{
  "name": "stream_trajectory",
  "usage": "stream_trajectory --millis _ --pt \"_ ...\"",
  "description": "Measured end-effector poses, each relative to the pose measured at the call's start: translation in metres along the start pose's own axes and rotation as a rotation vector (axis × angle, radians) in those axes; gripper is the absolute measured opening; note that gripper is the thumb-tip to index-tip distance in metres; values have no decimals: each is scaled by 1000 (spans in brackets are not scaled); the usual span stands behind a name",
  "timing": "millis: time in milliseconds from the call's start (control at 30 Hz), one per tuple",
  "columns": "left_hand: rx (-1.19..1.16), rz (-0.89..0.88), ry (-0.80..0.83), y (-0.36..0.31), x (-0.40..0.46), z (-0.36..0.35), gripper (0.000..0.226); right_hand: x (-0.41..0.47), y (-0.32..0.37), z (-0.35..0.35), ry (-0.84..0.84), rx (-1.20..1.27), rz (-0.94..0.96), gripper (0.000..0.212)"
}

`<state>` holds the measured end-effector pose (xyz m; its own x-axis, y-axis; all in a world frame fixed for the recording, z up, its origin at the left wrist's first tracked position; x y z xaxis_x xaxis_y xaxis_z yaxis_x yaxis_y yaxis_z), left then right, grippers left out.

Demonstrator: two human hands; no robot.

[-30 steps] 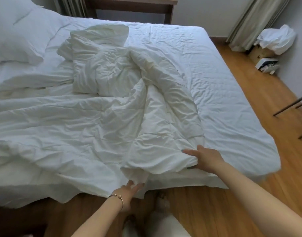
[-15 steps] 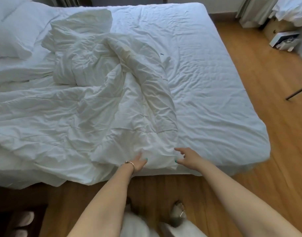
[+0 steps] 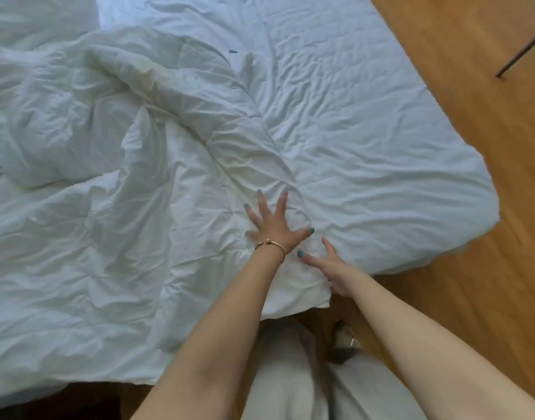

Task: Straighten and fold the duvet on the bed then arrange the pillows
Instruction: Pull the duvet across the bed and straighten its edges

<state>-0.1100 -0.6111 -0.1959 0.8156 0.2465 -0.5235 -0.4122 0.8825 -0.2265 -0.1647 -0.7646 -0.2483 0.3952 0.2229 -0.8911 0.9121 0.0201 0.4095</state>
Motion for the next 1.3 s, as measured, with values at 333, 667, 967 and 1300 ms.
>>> stream_trajectory --millis 333,667,967,1300 --pt "-430 -55 101 39 16 7 108 -42 74 -39 -280 -188 663 76" --pt "241 -426 406 -18 16 -48 89 -63 69 57 -525 -1017 389 85" --pt "248 -575 69 -102 58 35 25 -29 90 127 -685 -334 491 39" --pt "1130 -687 44 -208 181 39 114 29 195 172 -568 -819 345 116"
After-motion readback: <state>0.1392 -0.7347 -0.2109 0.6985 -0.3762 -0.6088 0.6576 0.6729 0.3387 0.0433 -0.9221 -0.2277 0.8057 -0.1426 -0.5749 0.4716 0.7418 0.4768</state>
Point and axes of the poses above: each hand's wrist, its own x-axis towards the middle knuckle, its own z-axis out of the back of the hand, y = z × x, the point moved 6 cm from there along x, towards the middle knuckle, and after that the axes turned 14 degrees about x, right-handed, at the moved point
